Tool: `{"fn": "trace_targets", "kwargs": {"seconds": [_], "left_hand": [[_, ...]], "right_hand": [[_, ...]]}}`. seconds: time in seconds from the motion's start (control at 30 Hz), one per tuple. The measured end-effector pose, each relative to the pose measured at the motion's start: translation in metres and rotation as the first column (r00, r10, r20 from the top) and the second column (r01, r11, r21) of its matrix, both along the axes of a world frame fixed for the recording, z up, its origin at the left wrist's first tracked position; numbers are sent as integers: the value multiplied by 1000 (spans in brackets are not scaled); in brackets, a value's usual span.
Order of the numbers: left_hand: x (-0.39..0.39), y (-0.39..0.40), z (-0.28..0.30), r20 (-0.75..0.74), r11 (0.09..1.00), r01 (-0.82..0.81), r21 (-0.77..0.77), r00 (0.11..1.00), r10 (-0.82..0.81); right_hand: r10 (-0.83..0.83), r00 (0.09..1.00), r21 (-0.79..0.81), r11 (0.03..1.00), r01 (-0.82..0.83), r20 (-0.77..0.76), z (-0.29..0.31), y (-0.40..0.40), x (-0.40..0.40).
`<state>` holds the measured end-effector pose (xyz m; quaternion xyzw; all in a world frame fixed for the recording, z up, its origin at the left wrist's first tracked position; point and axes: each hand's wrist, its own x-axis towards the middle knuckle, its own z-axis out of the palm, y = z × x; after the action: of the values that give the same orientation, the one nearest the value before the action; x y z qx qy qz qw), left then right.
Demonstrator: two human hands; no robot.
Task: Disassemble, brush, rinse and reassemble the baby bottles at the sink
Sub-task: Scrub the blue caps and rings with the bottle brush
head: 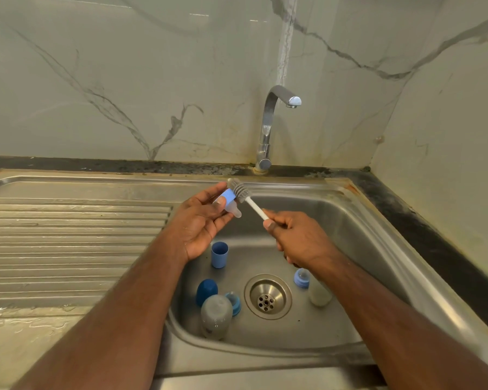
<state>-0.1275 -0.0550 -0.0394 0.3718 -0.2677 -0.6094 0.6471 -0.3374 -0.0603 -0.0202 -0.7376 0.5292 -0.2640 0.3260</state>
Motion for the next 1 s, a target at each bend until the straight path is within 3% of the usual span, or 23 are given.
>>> {"fn": "trace_targets", "kwargs": {"seconds": [0.17,0.4,0.6,1.0], "left_hand": [[1,-2,0,-49,1000,-28,-6,998,28],[2,2,3,-89,999,-4,-44,996,0],[2,2,4,-132,998,-30,-52,991,23],[2,1,7,-154,995,-36,-95,988,21]], "right_hand": [[12,982,122,992,-36,188,0,7,0],[-15,997,89,996,9,71,0,4,4],[-15,981,131,991,-11,194,-1,7,4],[-7,988,109,994,-10,156,1,9,8]]}}
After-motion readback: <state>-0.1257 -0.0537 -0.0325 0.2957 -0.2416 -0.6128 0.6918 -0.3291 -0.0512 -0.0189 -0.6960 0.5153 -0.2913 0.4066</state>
